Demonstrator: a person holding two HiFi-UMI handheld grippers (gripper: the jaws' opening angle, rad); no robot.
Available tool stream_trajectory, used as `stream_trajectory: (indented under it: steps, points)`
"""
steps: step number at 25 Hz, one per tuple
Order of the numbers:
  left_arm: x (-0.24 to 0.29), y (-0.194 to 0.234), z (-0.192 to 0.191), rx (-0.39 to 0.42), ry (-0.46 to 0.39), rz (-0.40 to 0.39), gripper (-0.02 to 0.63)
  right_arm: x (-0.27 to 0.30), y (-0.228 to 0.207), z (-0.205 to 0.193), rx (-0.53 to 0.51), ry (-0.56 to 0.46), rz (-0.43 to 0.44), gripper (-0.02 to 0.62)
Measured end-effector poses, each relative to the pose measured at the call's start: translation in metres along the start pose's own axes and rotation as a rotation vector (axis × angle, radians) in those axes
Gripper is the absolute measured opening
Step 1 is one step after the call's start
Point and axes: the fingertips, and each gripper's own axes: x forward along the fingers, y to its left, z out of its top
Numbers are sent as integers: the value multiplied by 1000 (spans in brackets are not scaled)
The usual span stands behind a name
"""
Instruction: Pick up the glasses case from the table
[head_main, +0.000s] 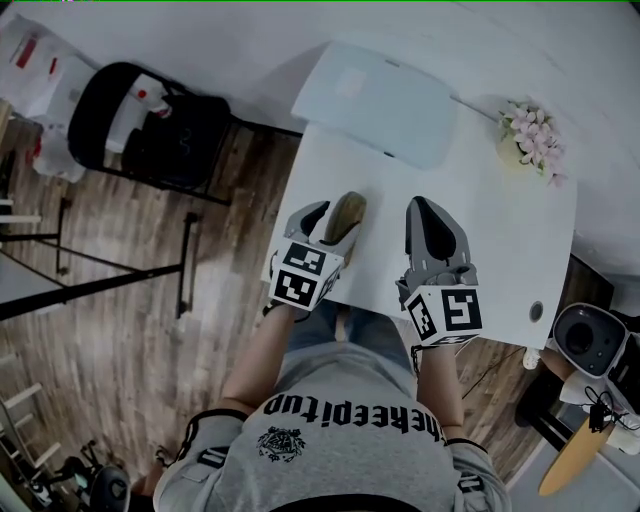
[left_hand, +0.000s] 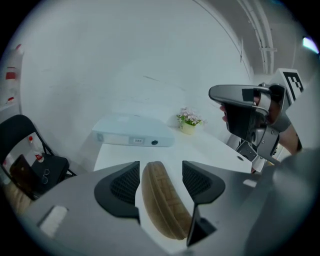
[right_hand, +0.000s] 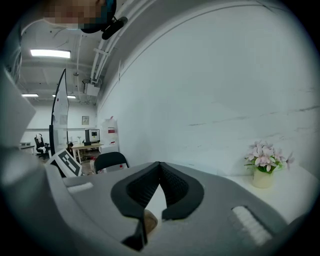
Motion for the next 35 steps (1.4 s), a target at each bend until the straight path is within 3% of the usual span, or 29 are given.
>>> stream_trajectory:
  steps: [5, 13, 35]
  points:
    - [14, 1, -10, 29, 43, -9, 302, -1, -5, -3, 4, 10, -32, 3]
    - [30, -4, -24, 1, 106, -46, 339, -4, -13, -7, 13, 20, -72, 3]
    - [66, 1, -47, 107, 257, 13, 370, -8, -40, -14, 22, 37, -122, 3]
